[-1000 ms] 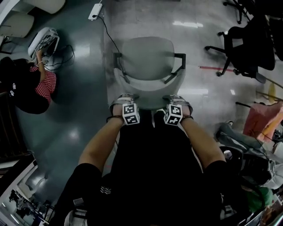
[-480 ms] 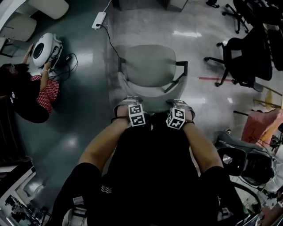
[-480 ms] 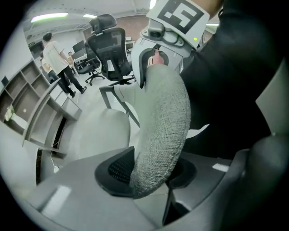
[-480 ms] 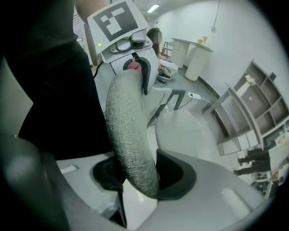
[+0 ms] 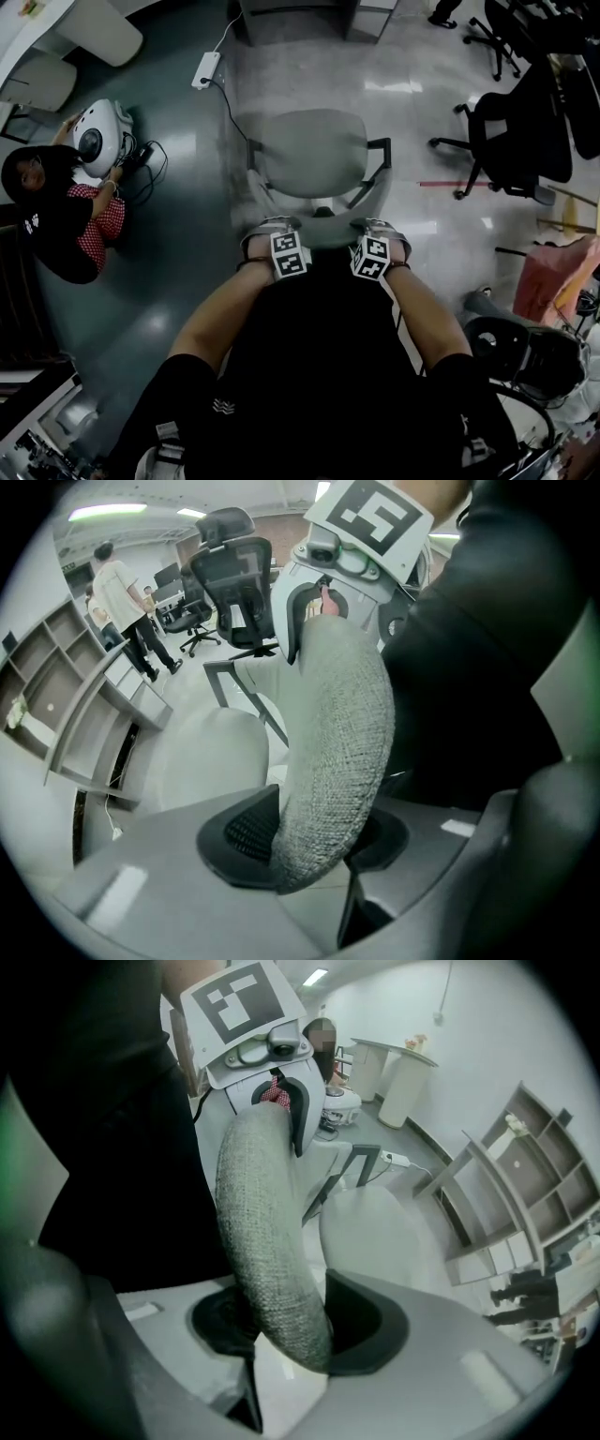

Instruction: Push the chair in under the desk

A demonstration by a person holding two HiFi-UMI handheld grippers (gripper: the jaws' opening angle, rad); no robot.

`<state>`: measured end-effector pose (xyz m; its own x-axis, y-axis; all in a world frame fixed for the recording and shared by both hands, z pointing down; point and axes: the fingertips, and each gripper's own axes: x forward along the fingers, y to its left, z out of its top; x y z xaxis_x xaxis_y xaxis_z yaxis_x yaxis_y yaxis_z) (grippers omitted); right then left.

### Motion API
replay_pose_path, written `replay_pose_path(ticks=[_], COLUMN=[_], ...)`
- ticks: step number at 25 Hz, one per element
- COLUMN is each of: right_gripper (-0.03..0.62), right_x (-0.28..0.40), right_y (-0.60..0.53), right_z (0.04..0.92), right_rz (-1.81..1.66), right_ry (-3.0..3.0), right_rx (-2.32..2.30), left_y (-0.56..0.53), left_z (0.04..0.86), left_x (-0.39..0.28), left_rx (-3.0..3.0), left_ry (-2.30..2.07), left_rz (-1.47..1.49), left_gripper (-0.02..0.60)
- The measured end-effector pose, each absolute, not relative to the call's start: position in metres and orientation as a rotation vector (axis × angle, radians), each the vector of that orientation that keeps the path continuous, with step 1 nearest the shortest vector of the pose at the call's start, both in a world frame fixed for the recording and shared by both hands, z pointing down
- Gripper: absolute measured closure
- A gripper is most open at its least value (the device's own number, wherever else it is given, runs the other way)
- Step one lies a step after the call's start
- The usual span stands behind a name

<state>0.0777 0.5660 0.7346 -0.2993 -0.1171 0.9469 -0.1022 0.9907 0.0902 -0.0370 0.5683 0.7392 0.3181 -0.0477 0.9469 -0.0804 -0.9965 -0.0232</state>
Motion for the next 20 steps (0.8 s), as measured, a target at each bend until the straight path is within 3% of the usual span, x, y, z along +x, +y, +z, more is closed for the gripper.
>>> replay_pose_path(ticks=[20], right_gripper=[0.421], right_x=[0.065], right_y=[0.409], right_z=[0.733], right_rz=[0.055], right_ry=[-1.884], right_rx=[0.125], left_y=[0.41], left_z=[0.739], left_x=[-0.05], left_rx=[2.476], left_ry=[-0.099], left_rz=[1.82], left_gripper=[0.422])
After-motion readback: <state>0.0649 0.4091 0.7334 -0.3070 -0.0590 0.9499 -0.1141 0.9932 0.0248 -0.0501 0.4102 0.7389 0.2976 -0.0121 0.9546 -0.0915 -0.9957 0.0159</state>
